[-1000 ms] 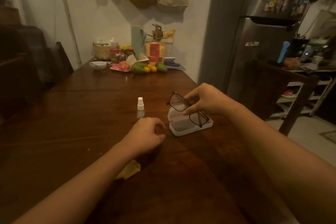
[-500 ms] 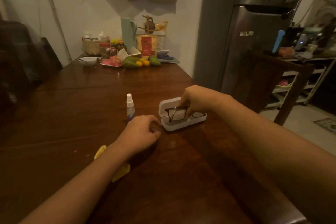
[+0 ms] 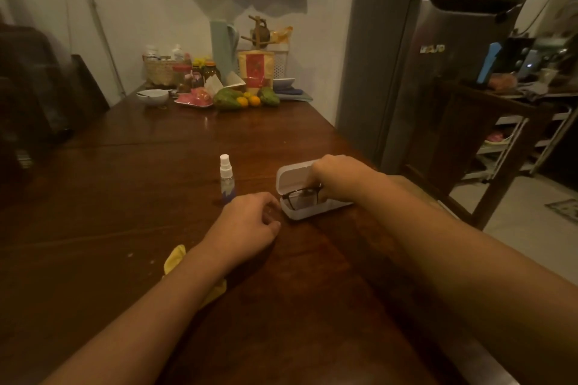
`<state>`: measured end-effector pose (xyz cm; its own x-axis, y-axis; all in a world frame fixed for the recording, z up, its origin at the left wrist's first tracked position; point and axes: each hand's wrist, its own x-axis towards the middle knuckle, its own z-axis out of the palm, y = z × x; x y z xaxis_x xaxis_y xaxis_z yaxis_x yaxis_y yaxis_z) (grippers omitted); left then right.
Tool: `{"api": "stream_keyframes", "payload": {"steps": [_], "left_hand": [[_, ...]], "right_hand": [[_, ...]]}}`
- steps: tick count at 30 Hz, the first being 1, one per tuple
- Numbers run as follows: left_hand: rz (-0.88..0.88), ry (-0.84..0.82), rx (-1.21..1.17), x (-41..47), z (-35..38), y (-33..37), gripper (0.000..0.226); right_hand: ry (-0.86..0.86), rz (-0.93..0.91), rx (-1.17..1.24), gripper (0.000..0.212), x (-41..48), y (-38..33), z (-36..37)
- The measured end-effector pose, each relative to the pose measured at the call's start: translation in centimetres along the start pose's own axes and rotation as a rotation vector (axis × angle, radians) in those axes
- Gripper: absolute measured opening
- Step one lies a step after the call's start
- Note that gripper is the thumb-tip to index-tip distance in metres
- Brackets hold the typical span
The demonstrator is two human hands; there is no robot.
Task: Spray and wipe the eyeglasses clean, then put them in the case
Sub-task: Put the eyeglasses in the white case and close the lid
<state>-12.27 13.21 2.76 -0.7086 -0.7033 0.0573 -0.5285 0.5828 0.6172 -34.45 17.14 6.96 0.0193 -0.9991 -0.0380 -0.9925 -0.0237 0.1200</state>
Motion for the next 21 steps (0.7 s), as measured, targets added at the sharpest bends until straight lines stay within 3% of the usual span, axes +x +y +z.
{"api": "stream_keyframes", "payload": {"steps": [5, 10, 15, 18, 21], "left_hand": [[-0.008, 0.074, -0.027, 0.6, 0.1, 0.4, 0.041], [0.001, 0.083, -0.024, 2.2, -0.2, 1.1, 0.073], [0.035, 0.071, 0.07, 3.5, -0.2, 1.7, 0.087], [0.077, 0.089, 0.096, 3.8, 0.0, 1.9, 0.072], [0.086, 0.116, 0.062, 3.6, 0.2, 2.2, 0.06]], "right_hand": [[0.075, 0.039, 0.131, 0.039, -0.5, 0.3, 0.8], [0.094, 0.129, 0.461, 0.044, -1.3, 0.7, 1.0], [0.158, 0.225, 0.704, 0.027, -2.5, 1.5, 0.5], [0.405, 0.344, 0.774, 0.015, -3.2, 2.4, 0.4], [0.784, 0.58, 0.76, 0.028, -3.0, 3.0, 1.4]]}}
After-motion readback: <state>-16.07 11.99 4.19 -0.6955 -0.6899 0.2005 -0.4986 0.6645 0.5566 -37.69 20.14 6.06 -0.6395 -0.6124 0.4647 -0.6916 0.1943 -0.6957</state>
